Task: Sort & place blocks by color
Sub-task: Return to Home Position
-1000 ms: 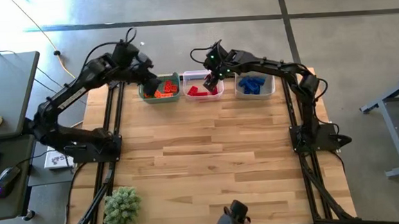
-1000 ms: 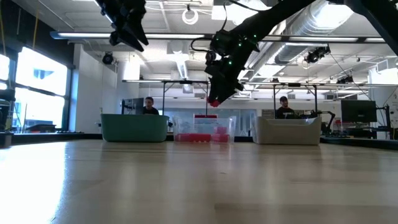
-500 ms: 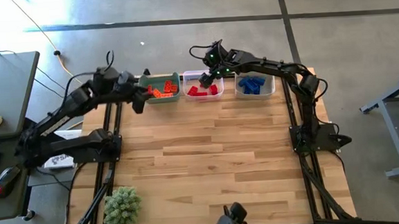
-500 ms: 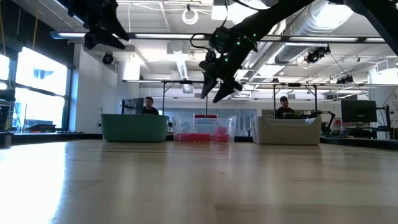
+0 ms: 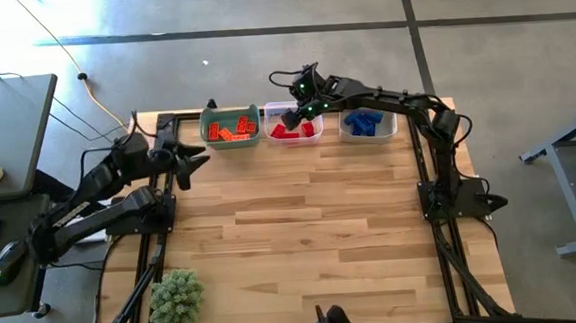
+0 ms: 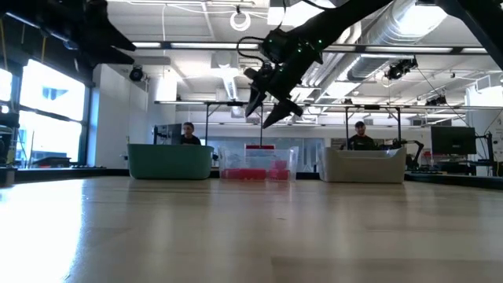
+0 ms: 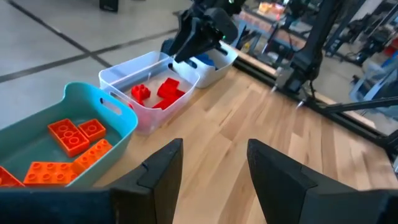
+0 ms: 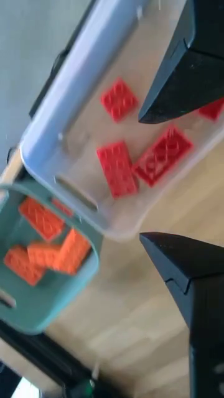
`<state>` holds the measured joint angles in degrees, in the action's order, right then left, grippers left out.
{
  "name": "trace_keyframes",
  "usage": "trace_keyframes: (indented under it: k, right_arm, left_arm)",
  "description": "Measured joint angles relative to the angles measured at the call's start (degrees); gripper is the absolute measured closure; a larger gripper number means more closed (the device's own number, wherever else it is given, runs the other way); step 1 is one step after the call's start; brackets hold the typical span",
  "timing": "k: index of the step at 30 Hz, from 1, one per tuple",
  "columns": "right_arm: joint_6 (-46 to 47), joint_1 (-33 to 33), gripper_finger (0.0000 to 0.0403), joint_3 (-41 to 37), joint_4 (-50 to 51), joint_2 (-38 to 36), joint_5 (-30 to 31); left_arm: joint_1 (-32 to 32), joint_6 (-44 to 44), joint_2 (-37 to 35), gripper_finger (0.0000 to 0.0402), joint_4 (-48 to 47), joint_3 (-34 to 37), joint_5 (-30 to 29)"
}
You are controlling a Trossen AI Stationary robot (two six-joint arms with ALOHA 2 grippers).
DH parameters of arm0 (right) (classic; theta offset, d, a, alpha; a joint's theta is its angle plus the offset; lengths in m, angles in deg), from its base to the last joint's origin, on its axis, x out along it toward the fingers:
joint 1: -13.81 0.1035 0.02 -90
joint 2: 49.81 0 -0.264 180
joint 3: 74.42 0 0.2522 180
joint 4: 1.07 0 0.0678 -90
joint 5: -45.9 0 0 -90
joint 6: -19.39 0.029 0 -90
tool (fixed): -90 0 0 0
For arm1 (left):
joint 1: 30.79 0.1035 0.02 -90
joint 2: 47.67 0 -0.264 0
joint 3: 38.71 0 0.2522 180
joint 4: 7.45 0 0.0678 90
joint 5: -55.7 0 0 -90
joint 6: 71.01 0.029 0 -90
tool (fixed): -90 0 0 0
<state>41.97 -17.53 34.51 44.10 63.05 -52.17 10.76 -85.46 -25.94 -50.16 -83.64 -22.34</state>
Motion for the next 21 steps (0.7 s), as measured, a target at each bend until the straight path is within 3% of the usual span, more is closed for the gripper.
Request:
trace_keyframes:
  k: [10, 21]
  right_arm:
    - [4.42, 5.14, 0.0117, 0.02, -3.11, -0.03, 1.80]
    - [5.71, 7.78, 0.0117, 0.02, -3.13, -0.04, 3.56]
  left_arm:
    - [0.01, -5.30, -14.45, 0.0234, 0.26, 6.05, -0.50]
    - [0.01, -5.47, -21.46, 0.0234, 0.50, 6.07, -7.28]
